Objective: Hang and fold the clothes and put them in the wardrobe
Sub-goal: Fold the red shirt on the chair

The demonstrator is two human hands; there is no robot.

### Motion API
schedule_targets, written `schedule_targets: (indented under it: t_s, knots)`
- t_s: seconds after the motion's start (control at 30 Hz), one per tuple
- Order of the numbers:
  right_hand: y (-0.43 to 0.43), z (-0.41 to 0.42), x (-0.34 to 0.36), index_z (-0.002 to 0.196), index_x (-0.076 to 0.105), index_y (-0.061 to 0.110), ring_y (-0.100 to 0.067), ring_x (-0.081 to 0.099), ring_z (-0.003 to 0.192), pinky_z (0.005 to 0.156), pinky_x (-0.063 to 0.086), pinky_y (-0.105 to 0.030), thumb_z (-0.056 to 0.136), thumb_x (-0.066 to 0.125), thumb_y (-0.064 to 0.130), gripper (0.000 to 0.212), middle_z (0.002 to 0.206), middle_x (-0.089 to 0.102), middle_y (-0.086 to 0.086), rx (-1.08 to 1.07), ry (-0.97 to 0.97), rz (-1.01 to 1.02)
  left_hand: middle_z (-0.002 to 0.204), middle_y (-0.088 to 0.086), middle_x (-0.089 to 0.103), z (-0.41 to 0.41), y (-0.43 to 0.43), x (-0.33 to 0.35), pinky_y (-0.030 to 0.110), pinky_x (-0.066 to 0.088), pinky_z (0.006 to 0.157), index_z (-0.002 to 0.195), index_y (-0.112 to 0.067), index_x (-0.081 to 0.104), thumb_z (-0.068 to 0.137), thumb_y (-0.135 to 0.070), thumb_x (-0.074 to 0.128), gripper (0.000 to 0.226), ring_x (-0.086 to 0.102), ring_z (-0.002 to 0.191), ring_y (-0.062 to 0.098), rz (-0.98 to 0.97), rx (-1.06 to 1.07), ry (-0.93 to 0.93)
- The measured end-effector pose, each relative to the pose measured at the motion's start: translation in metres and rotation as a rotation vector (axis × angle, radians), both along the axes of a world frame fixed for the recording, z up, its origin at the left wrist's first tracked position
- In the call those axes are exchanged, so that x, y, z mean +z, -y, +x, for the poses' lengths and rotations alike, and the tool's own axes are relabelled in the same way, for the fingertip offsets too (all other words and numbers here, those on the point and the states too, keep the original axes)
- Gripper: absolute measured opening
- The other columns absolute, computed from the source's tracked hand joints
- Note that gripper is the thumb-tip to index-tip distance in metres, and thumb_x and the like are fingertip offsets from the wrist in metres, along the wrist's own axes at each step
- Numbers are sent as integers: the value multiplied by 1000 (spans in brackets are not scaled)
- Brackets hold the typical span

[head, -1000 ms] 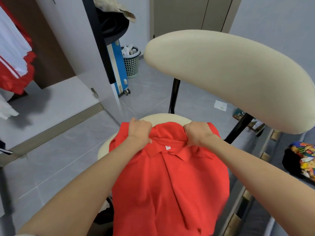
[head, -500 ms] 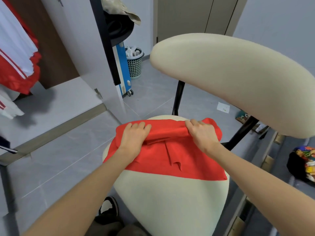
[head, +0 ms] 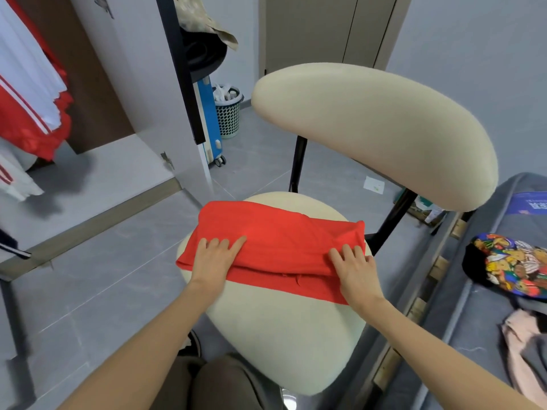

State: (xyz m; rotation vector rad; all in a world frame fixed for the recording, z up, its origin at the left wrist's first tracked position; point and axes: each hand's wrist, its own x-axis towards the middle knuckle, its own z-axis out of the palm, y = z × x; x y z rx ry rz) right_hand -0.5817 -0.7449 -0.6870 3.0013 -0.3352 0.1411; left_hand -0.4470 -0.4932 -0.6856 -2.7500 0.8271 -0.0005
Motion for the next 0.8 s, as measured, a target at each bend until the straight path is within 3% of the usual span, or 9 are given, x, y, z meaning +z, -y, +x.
schedule_targets:
  t_s: [0.1, 0.2, 0.27, 0.33, 0.47, 0.57, 0.67, 0.73, 0.8]
  knots:
    - [1, -4, 17, 86, 60, 8, -31, 50, 68, 55, 35, -37, 66, 43, -9, 30, 79, 53, -10, 82, 164, -57, 120, -2, 51, 2, -1, 4, 33, 33, 94, 154, -28, 3, 96, -6, 35, 70, 48, 111, 21, -40, 35, 17]
    - [-2, -18, 17, 92, 58, 9, -31, 51, 74, 50, 40, -37, 65, 57, -10, 33, 89, 53, -11, 89, 85, 12, 118, -1, 53, -5, -6, 0, 31, 35, 91, 154, -29, 0, 97, -7, 34, 70, 52, 108, 20, -20, 50, -17]
    - [-4, -31, -1, 115, 51, 13, -27, 48, 95, 56, 40, -32, 78, 60, -1, 40, 112, 47, -9, 34, -137, 73, 112, -2, 56, -14, -9, -7, 31, 38, 87, 154, -30, -5, 97, -7, 37, 74, 56, 102, 19, 10, 41, -51]
    - [-7, -44, -16, 130, 38, 17, -24, 41, 107, 63, 38, -29, 90, 48, 6, 42, 125, 37, -7, -32, -289, 117, 107, -2, 58, -22, -10, -15, 30, 40, 84, 153, -31, -9, 96, -8, 40, 79, 59, 97, 18, 18, 41, -73]
    - [-14, -42, -10, 133, 33, 17, -25, 40, 113, 76, 42, -31, 89, 51, 8, 49, 128, 35, -8, -107, -345, 132, 118, 3, 57, -27, -5, -13, 31, 41, 88, 153, -31, -10, 99, -10, 39, 76, 57, 106, 20, 60, 90, -131]
    - [-13, -26, 6, 128, 41, 15, -28, 43, 119, 94, 39, -38, 87, 53, 10, 43, 129, 44, -8, -161, -475, 124, 130, 8, 46, -30, 12, 2, 34, 38, 95, 152, -19, 19, 98, -8, 37, 58, 45, 120, 24, 69, 126, -155]
    - [-18, -6, 20, 116, 50, 14, -28, 47, 115, 91, 37, -37, 85, 47, 8, 31, 120, 56, -5, -182, -265, 238, 130, 6, 40, -33, 36, 14, 35, 36, 89, 130, -17, 49, 92, -5, 43, 40, 40, 120, 25, -114, 12, -59]
    - [-24, 10, 18, 116, 52, 13, -27, 48, 111, 89, 36, -36, 86, 45, 8, 32, 119, 58, -5, -137, -43, 312, 137, 4, 37, -32, 56, 13, 34, 33, 93, 139, -19, 42, 92, -8, 43, 49, 38, 124, 24, -249, -64, -40]
    - [-28, 27, 9, 129, 50, 14, -27, 45, 122, 102, 33, -36, 90, 42, 11, 40, 131, 54, -6, -101, 52, 388, 152, 4, 28, -27, 78, 9, 34, 26, 108, 151, -19, 25, 95, -10, 39, 58, 29, 138, 22, -321, -97, -86]
